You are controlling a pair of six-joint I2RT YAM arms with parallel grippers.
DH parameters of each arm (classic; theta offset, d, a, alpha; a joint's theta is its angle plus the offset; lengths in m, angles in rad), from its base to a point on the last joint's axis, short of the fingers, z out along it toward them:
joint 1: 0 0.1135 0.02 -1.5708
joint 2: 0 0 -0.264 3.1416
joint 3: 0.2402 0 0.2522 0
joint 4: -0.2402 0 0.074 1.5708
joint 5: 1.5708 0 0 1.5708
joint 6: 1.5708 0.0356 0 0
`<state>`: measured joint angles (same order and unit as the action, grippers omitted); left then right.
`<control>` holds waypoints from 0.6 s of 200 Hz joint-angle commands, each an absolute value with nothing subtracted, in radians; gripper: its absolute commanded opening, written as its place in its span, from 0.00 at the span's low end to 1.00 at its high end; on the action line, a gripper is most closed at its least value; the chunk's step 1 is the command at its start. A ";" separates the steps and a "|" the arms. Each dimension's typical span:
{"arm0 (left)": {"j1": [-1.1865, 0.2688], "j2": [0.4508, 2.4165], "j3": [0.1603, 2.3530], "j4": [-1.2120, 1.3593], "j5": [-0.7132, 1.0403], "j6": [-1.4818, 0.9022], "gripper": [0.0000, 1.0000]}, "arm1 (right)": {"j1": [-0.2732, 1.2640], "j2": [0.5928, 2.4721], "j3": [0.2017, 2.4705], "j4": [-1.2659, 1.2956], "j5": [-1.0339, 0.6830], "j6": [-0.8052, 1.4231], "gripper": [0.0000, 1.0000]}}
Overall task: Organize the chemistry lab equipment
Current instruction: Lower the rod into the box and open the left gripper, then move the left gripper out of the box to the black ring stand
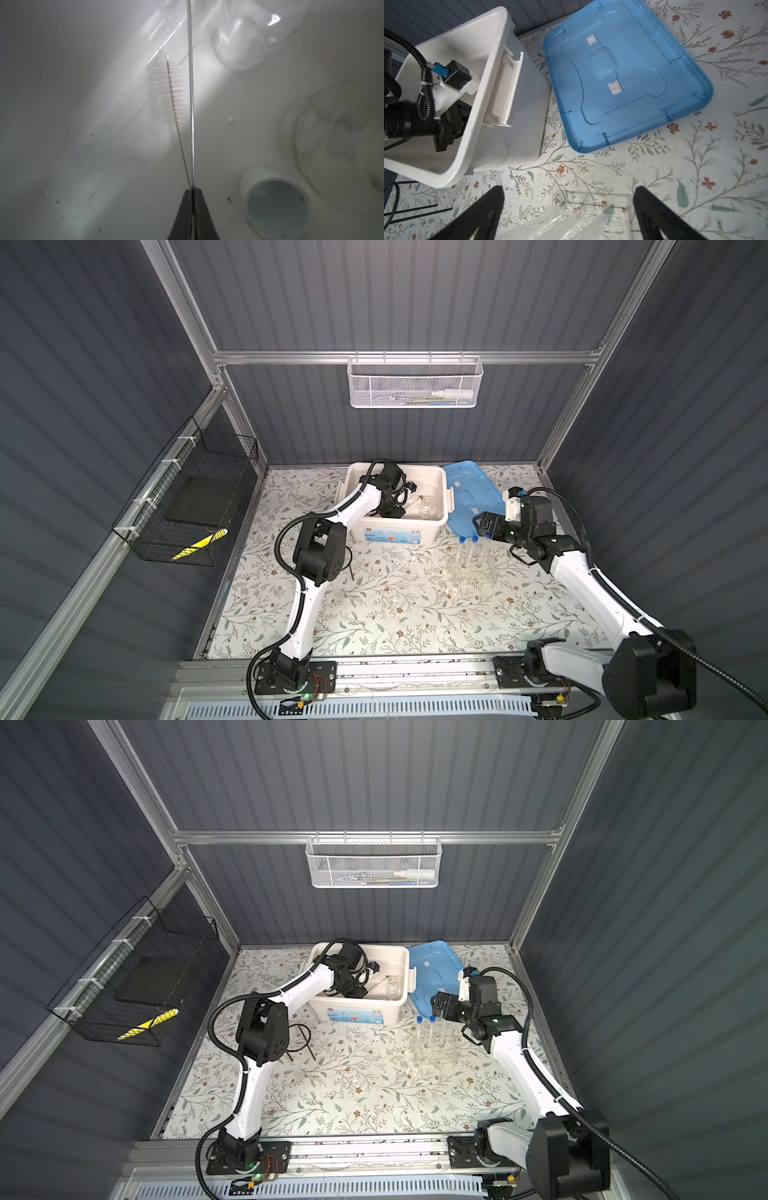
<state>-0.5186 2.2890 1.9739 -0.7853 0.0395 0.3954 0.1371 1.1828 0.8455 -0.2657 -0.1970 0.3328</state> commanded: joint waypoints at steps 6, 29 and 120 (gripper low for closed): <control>-0.511 2.299 1.983 -0.801 0.063 0.374 0.19 | 0.135 1.172 0.862 -0.283 -0.186 0.328 0.99; -0.511 2.287 1.983 -0.797 0.070 0.365 0.29 | 0.135 1.168 0.859 -0.283 -0.186 0.331 0.99; -0.512 2.150 1.955 -0.699 0.070 0.292 0.74 | 0.135 1.143 0.839 -0.280 -0.181 0.334 0.99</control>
